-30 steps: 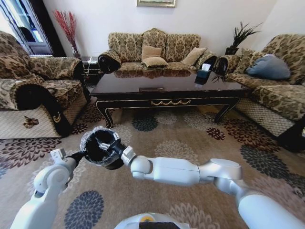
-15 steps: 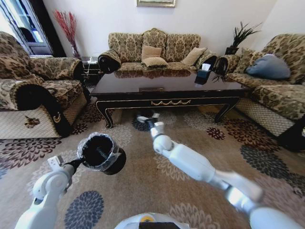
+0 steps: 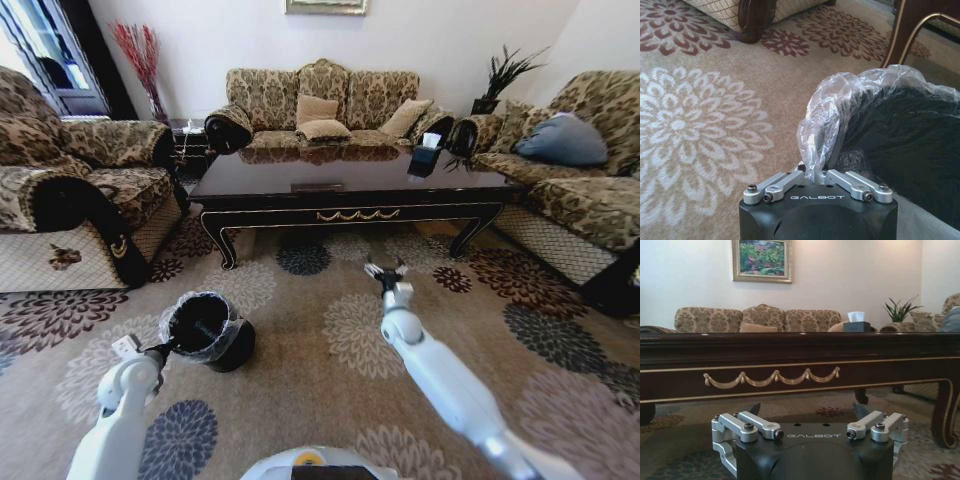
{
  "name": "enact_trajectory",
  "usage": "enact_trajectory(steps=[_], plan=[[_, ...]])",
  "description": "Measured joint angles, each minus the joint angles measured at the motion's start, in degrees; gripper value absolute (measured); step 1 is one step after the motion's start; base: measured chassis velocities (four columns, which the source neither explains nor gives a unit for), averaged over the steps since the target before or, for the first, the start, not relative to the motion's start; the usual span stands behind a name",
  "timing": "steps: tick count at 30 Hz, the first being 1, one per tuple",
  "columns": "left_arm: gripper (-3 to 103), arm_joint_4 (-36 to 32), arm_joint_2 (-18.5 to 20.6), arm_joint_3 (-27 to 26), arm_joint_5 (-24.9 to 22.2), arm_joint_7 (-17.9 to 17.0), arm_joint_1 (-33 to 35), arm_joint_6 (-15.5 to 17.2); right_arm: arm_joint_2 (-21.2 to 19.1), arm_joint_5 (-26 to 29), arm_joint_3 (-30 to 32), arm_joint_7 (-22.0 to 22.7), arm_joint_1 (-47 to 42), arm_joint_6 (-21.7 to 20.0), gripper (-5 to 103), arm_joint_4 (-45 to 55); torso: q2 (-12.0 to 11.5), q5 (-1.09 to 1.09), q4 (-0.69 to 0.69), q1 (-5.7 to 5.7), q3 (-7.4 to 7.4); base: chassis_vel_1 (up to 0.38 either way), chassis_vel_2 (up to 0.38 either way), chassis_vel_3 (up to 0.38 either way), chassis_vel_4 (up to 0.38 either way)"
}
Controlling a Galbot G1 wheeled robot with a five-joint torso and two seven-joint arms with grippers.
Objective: Move to the front of the table and pick up the trash from the floor, then place it into the trash bin.
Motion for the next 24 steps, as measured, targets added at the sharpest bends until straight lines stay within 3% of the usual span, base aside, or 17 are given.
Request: enact_trajectory(steps=[4, 11, 14, 16, 20, 21, 23, 24], plan=[[2, 4.36, -0.60, 0.47, 0.02, 0.40, -3.26, -0.94, 0.12, -0.65, 1.72, -0.70, -1.78, 0.59, 100, 0.28, 0.00, -0.02, 0.00, 0.00, 0.00, 0.000, 0.000, 0.000, 0.000], [2, 5.50, -1.37, 1.81, 0.18, 2.56, -4.26, -2.21, 0.40, -0.61, 2.09, -0.71, -2.55, 0.62, 100, 0.58, 0.00, -0.02, -0.02, 0.01, 0.00, 0.000, 0.000, 0.000, 0.000], [18, 2.50, -0.98, 1.60, 2.21, 4.51, -2.71, -4.08, 0.85, -0.60, 2.06, -0.64, -2.91, 0.59, 100, 0.88, 0.00, -0.01, -0.03, 0.00, 0.00, 0.000, 0.000, 0.000, 0.000], [18, 1.01, -0.54, 1.24, 3.76, 5.13, -1.67, -5.16, 0.99, -0.59, 2.08, -0.60, -3.09, 0.57, 100, 1.04, 0.00, -0.03, -0.01, 0.00, 0.00, 0.000, 0.000, 0.000, 0.000], [39, -6.34, 1.21, 0.24, 7.02, 6.87, 2.79, -8.35, 1.08, -0.58, 3.51, -0.55, -4.66, 0.50, 100, 2.77, 0.00, -0.01, 0.07, 0.00, 0.00, 0.000, 0.000, 0.000, 0.000], [39, -6.34, 1.21, 0.24, 7.02, 6.87, 2.79, -8.35, 1.08, -0.58, 3.51, -0.55, -4.66, 0.50, 100, 2.77, 0.00, -0.01, 0.07, 0.00, 0.00, 0.000, 0.000, 0.000, 0.000], [50, -10.69, 1.85, -0.12, 7.62, 6.98, 5.43, -8.45, 0.88, -0.53, 5.47, -0.31, -6.41, 0.41, 100, 4.66, 0.00, -0.02, -0.06, 0.00, 0.00, 0.000, 0.000, 0.000, 0.000], [56, -12.99, 1.95, -0.66, 8.31, 6.95, 7.33, -8.45, 0.67, -0.40, 5.80, 0.17, -6.93, 0.03, 100, 5.52, 0.00, -0.01, -0.06, 0.00, 0.00, 0.000, 0.000, 0.000, 0.000]])
